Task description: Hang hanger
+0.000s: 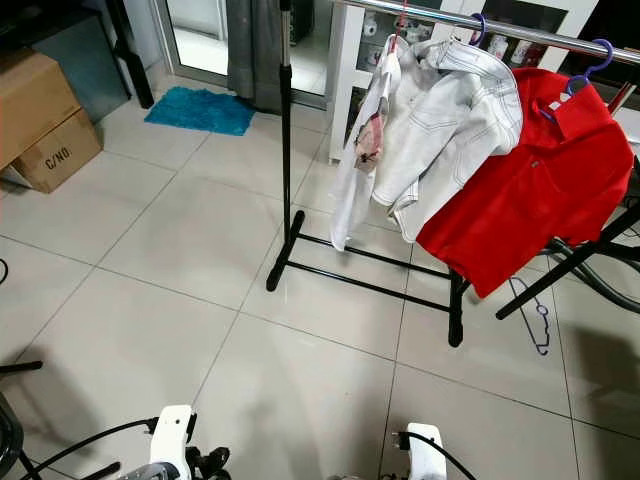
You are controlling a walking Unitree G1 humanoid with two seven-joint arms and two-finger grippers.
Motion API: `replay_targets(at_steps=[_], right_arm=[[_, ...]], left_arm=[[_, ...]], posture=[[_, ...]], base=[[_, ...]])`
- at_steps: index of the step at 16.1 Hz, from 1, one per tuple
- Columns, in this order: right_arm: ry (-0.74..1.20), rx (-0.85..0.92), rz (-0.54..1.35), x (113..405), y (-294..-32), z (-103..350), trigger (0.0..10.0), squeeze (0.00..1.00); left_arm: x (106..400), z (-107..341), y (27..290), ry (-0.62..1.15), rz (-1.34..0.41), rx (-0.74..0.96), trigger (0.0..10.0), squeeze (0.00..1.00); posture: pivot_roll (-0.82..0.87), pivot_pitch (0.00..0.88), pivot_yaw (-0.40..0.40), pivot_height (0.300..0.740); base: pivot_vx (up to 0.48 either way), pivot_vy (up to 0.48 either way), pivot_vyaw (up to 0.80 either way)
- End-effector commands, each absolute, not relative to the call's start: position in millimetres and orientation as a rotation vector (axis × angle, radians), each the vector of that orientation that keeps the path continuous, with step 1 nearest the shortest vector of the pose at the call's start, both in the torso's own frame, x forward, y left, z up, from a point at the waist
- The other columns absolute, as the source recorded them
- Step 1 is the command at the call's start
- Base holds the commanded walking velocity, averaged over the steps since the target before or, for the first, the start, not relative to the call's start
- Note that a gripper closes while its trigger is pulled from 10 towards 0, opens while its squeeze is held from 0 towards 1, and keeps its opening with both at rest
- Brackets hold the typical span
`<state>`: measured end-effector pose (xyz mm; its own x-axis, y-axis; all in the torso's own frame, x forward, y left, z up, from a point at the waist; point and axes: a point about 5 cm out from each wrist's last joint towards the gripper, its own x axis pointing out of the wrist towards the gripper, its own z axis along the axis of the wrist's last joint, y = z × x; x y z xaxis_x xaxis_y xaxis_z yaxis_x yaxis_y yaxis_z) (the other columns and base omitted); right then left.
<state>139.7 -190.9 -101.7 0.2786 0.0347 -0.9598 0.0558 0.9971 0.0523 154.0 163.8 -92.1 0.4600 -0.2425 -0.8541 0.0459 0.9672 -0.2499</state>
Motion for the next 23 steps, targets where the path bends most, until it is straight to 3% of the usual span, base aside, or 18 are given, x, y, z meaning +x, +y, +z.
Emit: replay_targets(at_steps=[1,8,9,11,12,13,14,15,16,18,20,23], right_arm=[[1.202,-0.022,0.08,148.5,-153.6,-102.9,10.0,0.0],[1.202,-0.022,0.08,148.5,-153.6,-102.9,10.0,0.0],[1.176,-0.019,0.083,160.2,-135.4,-98.8,10.0,0.0],[1.16,-0.013,0.072,164.5,-133.1,-97.0,10.0,0.0],[1.135,-0.017,0.081,168.6,-132.4,-95.2,10.0,0.0],[1.058,-0.016,0.056,181.5,-134.3,-89.3,10.0,1.0],[0.96,0.046,0.04,199.4,-135.1,-79.7,10.0,1.0],[0.863,0.033,0.094,212.4,-143.9,-70.7,10.0,1.0],[0.765,0.047,0.102,214.6,-174.0,-63.1,10.0,1.0],[0.566,0.092,0.14,216.3,-198.2,-35.1,10.0,1.0],[0.271,0.107,0.088,216.7,-206.9,46.0,10.0,1.0],[0.082,0.187,-0.055,237.5,-206.8,116.2,10.0,1.0]], left_arm=[[150.9,-98.3,185.4,1.236,-0.054,-0.003,10.0,0.0],[150.9,-98.3,185.4,1.236,-0.054,-0.003,10.0,0.0],[148.9,-101.5,167.9,1.225,-0.081,0.013,10.0,0.0],[154.4,-100.6,150.7,1.211,-0.096,0.009,10.0,0.0],[160.8,-98.1,144.0,1.189,-0.103,-0.014,10.0,0.19],[171.0,-93.9,138.6,1.131,-0.107,-0.034,10.0,1.0],[181.9,-88.5,138.0,1.046,-0.119,-0.03,10.0,1.0],[181.0,-86.1,161.6,0.969,-0.159,0.053,10.0,1.0],[181.5,-78.9,178.8,0.854,-0.187,0.083,10.0,1.0],[192.5,-47.3,165.7,0.57,-0.19,0.037,10.0,1.0],[212.1,67.1,156.0,0.12,-0.217,0.098,10.0,1.0],[228.4,141.6,161.4,-0.089,-0.135,0.121,10.0,1.0]], posture=[[0.05,0.0,-0.061,0.74],[0.05,0.0,-0.061,0.74],[0.04,0.0,-0.054,0.74],[0.04,0.0,-0.052,0.74],[0.04,0.0,-0.052,0.74],[0.04,0.0,-0.061,0.74],[0.04,0.0,-0.075,0.74],[0.03,0.0,-0.086,0.74],[0.03,0.0,-0.097,0.74],[0.02,0.013,-0.104,0.74],[0.02,0.017,-0.094,0.74],[0.04,0.0,-0.061,0.74]], base=[[0.0,0.0,0.0],[0.0,0.0,0.0],[0.0,0.0,0.0],[0.0,0.0,0.0],[0.0,0.0,0.0],[0.0,0.0,0.0],[0.0,0.0,0.0],[0.0,0.0,0.0],[0.0,0.0,0.0],[0.0,0.0,0.0],[0.0,0.0,0.0],[0.0,0.0,0.0]])
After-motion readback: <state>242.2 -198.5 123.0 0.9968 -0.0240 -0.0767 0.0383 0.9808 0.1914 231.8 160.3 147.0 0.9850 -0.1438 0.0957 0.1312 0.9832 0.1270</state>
